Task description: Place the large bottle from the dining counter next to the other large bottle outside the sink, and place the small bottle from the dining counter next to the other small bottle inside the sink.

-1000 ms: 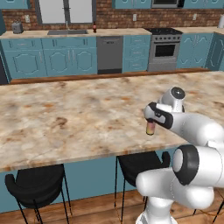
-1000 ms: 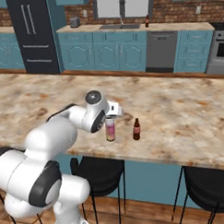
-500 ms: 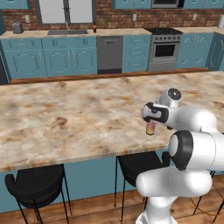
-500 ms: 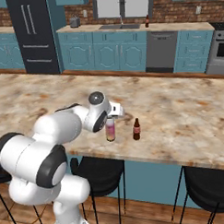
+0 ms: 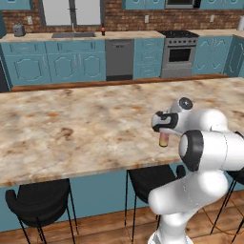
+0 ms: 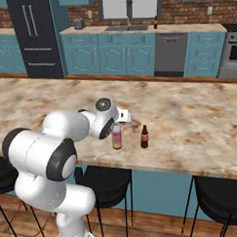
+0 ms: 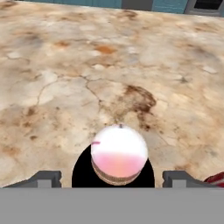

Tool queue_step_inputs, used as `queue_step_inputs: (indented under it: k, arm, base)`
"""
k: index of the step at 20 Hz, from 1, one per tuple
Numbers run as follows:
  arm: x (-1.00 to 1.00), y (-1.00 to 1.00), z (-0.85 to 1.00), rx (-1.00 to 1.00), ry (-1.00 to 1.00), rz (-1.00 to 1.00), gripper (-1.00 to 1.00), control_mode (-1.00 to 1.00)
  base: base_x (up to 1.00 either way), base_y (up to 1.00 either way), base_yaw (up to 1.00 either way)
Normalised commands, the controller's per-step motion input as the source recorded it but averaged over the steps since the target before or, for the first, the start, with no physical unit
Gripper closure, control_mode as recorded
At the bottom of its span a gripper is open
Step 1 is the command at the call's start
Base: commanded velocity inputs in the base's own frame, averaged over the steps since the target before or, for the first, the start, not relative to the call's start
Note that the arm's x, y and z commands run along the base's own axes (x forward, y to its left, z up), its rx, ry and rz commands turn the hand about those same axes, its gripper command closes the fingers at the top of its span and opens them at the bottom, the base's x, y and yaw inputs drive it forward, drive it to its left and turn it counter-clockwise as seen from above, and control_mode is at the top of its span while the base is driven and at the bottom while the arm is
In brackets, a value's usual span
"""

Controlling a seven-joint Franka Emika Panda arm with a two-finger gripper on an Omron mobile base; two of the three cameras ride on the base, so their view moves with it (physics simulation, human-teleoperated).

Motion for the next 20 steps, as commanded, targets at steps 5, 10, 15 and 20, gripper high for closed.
queue_step_inputs:
  k: [5,10,15,20]
  arm:
    - [0.22,0.0,-0.11,0.0,0.0,0.0,1.0,-1.0]
    - [0.08,0.0,-0.05,0.0,0.0,0.0,1.0,-1.0]
    - [-0.18,0.0,0.04,0.0,-0.09,0.0,1.0,-1.0]
    - [-0.39,0.0,0.08,0.0,-0.14,0.0,1.0,-1.0]
  base:
    - [0.0,0.0,0.0]
    - [0.0,0.0,0.0]
    - [0.0,0.0,0.0]
    - [0.0,0.0,0.0]
